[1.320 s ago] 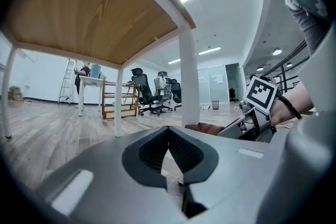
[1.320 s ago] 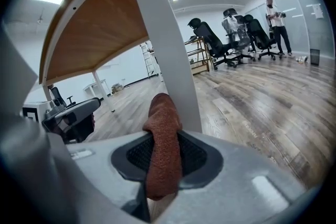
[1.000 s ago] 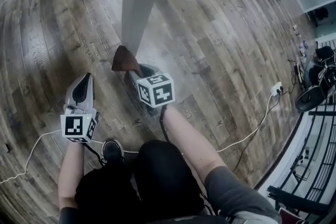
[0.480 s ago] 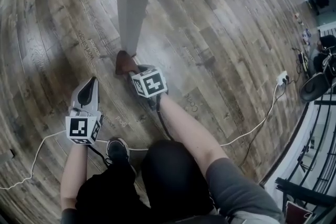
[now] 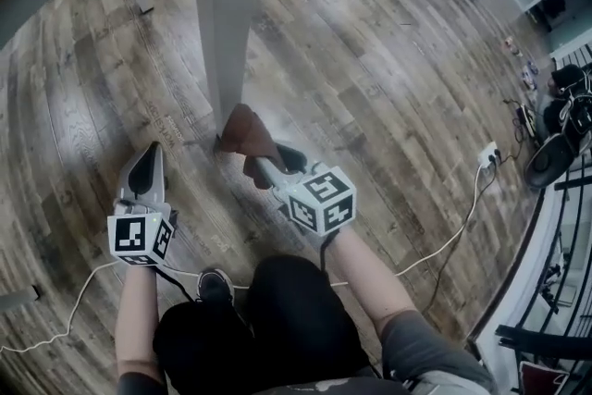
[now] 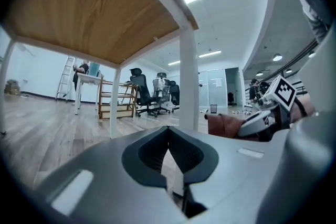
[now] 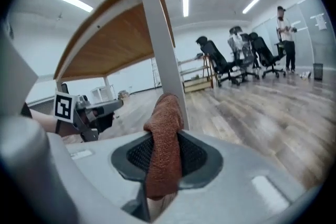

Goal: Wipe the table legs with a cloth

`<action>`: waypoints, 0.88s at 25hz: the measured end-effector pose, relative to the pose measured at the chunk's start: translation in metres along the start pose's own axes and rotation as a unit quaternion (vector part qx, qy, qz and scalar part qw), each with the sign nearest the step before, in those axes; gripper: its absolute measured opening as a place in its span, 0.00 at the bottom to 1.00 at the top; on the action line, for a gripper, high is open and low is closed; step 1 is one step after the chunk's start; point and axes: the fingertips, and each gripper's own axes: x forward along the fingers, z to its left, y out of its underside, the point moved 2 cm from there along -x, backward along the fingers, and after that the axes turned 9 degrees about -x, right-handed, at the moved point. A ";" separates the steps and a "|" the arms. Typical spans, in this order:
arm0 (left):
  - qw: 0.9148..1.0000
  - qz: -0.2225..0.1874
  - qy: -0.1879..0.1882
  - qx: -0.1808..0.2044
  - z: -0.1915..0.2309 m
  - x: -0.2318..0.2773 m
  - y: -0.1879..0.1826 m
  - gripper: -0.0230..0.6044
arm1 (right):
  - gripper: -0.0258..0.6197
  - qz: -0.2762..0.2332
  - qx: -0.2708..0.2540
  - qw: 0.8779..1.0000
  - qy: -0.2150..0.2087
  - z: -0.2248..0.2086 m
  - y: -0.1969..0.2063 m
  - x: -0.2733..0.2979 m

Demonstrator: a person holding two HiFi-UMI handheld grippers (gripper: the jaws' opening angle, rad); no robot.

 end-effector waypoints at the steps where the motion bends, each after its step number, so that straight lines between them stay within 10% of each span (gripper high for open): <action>1: 1.000 -0.007 0.004 0.007 -0.005 0.003 -0.015 0.07 | 0.18 -0.033 -0.012 0.999 0.002 -0.001 -0.029 -0.010; 13: 0.992 -0.097 0.060 0.052 -0.082 0.016 -0.194 0.07 | 0.18 -0.288 -0.094 0.953 0.026 0.006 -0.278 -0.090; 22: 0.985 -0.148 0.070 0.054 -0.098 0.036 -0.205 0.07 | 0.18 -0.275 -0.082 0.957 0.036 -0.002 -0.282 -0.066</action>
